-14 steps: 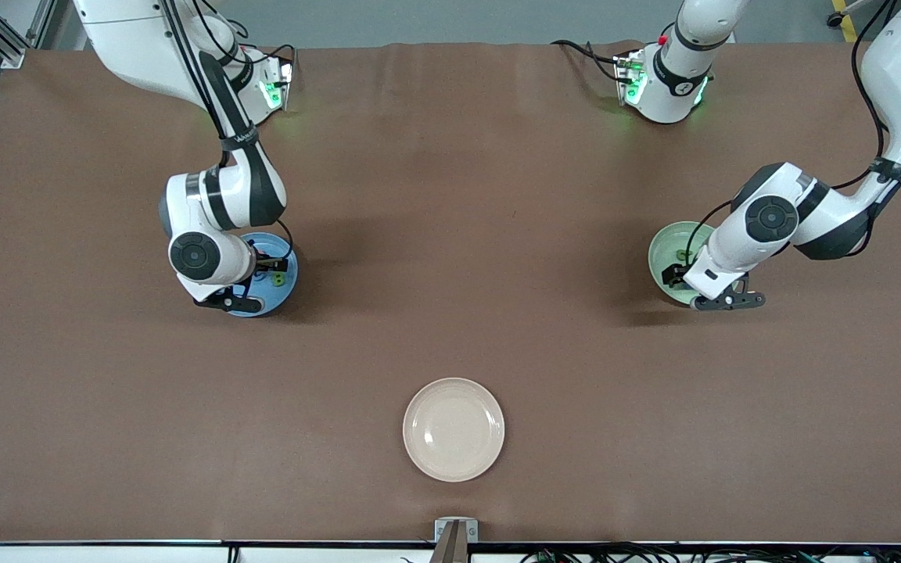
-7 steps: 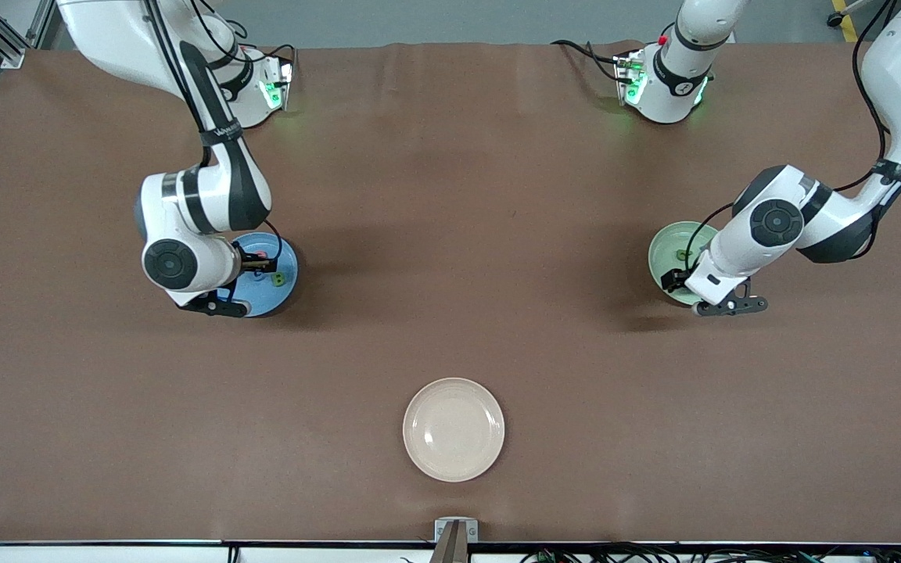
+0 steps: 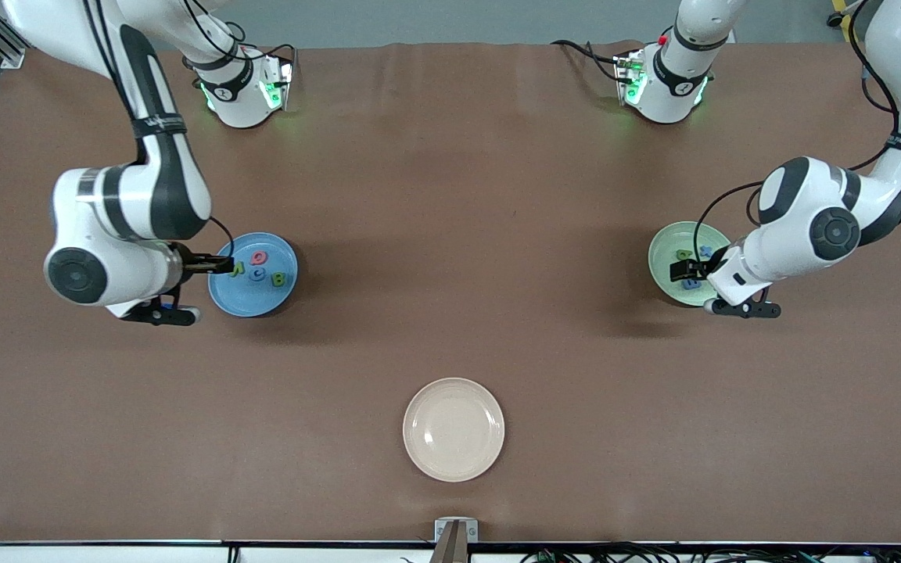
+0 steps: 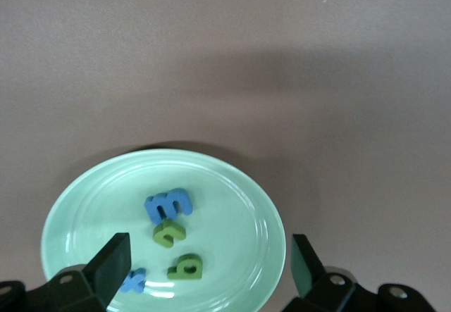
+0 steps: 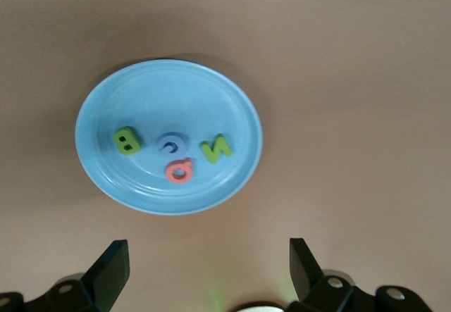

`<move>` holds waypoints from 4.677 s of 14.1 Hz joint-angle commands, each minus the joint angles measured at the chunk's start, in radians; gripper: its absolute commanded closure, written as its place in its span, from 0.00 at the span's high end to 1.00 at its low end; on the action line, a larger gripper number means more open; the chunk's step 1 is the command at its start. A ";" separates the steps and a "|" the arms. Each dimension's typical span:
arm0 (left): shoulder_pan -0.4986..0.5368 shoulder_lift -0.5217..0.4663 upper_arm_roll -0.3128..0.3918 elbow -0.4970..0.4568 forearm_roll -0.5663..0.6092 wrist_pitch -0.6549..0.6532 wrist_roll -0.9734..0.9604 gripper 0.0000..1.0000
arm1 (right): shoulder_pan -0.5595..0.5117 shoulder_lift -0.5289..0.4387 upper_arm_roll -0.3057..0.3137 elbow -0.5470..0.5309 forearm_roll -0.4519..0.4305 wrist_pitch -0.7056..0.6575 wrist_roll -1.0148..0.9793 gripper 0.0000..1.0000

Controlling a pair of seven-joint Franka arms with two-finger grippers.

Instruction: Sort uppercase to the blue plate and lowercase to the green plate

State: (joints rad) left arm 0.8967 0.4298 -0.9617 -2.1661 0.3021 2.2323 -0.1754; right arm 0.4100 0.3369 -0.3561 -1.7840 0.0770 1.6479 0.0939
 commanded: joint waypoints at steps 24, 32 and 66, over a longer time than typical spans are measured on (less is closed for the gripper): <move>-0.047 -0.442 0.141 0.548 -0.320 -0.651 0.243 1.00 | -0.138 -0.193 0.016 0.360 -0.019 -0.231 -0.128 1.00; -0.305 -0.441 0.358 0.618 -0.324 -0.652 0.231 1.00 | -0.142 -0.194 0.016 0.402 -0.022 -0.258 -0.131 1.00; -0.930 -0.447 0.948 0.684 -0.316 -0.689 0.212 1.00 | -0.456 -0.572 0.345 -0.019 -0.028 -0.168 -0.134 1.00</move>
State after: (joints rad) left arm -0.0300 -0.0086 -0.0188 -1.5190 -0.0104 1.5593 0.0391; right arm 0.0014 -0.2064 -0.0538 -1.7863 0.0417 1.4742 -0.0348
